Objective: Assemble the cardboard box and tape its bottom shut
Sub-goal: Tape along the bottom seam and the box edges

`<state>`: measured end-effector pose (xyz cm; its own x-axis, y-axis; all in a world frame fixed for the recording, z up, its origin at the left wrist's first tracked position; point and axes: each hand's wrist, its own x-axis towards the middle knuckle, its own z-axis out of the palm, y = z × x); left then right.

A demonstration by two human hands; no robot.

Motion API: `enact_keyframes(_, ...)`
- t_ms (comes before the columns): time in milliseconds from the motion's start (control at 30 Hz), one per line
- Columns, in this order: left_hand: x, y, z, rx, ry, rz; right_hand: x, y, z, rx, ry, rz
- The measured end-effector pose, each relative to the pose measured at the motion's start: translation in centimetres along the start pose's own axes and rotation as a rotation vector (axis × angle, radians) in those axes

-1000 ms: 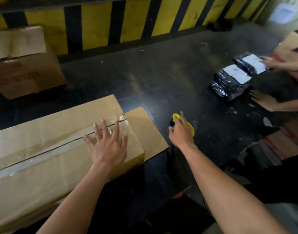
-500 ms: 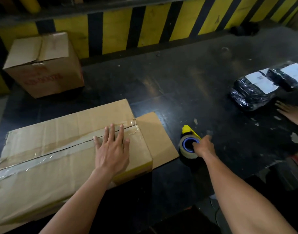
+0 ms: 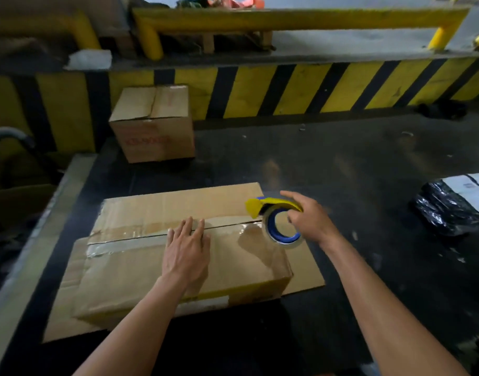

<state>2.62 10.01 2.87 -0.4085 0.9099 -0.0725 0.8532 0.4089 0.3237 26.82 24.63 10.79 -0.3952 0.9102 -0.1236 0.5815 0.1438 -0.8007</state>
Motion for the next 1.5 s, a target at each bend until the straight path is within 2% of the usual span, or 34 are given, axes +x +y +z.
enact_keyframes(200,-2.5,-8.2,-2.5,0.017,0.052,-0.067,0.4,-7.7,9.8,-0.080,-0.146,-0.257)
enact_keyframes(433,-4.6,-17.9,-5.2,-0.077,0.092,-0.215,1.3,-13.1,20.0,-0.190,-0.205,-0.322)
enact_keyframes(533,-5.4,-19.8,-5.7,-0.211,0.051,-0.242,1.4,-14.4,22.5,-0.285,-0.200,-0.361)
enact_keyframes(633,-5.6,-20.8,-5.8,-0.464,-0.027,-0.280,1.7,-15.1,23.3,-0.425,-0.205,-0.412)
enact_keyframes(700,-5.5,-21.0,-5.5,-0.635,0.002,-0.282,1.8,-15.6,23.3,-0.541,-0.233,-0.461)
enact_keyframes(833,-5.3,-20.9,-4.9,-0.784,0.070,-0.300,2.1,-16.5,23.2,-0.711,-0.303,-0.552)
enact_keyframes(1000,-3.8,-21.8,-5.8,-1.057,0.108,-0.324,2.2,-17.5,24.5,-0.532,-0.305,-0.605)
enact_keyframes(1167,-1.9,-22.7,-8.4,-1.281,0.203,-0.395,2.3,-17.6,27.0,-0.500,-0.293,-0.662)
enact_keyframes(1267,-1.6,-23.1,-9.5,-1.382,0.141,-0.461,2.4,-17.6,27.3,-0.464,-0.261,-0.631)
enact_keyframes(1500,-1.3,-24.2,-10.9,-1.329,-0.041,-0.445,2.6,-17.6,27.4,-0.455,-0.267,-0.673)
